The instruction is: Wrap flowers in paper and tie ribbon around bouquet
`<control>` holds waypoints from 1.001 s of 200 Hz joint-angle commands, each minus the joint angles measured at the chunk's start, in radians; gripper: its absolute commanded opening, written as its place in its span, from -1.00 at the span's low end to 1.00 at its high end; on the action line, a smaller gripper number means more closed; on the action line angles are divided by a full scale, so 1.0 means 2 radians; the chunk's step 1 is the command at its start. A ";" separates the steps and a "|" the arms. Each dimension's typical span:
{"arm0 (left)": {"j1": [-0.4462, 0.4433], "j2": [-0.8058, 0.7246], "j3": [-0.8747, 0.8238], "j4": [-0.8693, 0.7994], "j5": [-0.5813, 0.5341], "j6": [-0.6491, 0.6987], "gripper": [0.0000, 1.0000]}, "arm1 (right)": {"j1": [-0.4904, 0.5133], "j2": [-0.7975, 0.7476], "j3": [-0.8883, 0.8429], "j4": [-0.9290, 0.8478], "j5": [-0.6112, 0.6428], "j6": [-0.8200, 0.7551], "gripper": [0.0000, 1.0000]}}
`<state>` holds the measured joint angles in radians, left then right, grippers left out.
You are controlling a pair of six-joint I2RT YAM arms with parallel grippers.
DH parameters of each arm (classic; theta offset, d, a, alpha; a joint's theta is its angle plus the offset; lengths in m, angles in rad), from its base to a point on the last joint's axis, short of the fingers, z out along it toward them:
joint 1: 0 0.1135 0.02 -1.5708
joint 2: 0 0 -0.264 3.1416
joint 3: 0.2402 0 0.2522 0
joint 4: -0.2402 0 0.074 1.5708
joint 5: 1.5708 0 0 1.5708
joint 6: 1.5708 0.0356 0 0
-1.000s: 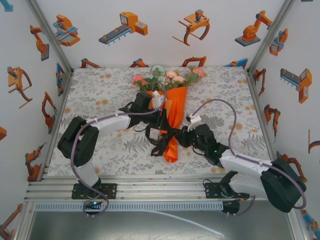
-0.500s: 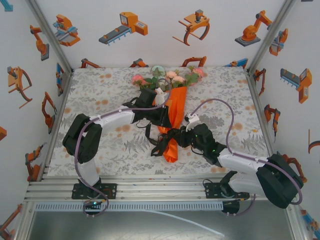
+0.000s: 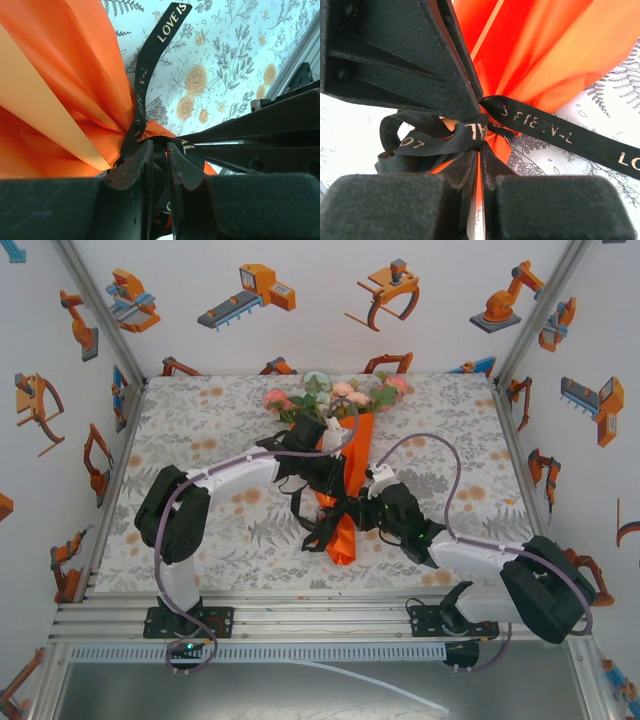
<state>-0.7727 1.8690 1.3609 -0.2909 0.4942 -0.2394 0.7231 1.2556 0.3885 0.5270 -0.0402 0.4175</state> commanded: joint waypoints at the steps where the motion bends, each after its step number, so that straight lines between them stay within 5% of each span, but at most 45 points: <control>1: -0.003 0.016 0.025 -0.046 0.006 0.036 -0.55 | 0.001 -0.003 0.011 0.024 0.004 -0.001 -0.87; 130: -0.007 0.042 0.045 -0.076 0.000 0.056 -0.38 | 0.001 -0.004 0.007 0.029 0.006 -0.001 -0.94; 170: -0.007 0.034 0.049 -0.078 -0.003 0.054 -0.99 | 0.000 -0.003 0.006 0.029 0.006 0.001 -0.93; 200: -0.007 0.002 0.036 -0.048 -0.011 0.041 -1.00 | 0.000 -0.004 -0.004 0.027 -0.007 0.006 -0.94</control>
<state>-0.7849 1.9350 1.4281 -0.4202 0.4850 -0.1467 0.7231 1.2556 0.3885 0.5438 -0.0414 0.4194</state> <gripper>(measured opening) 0.008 0.035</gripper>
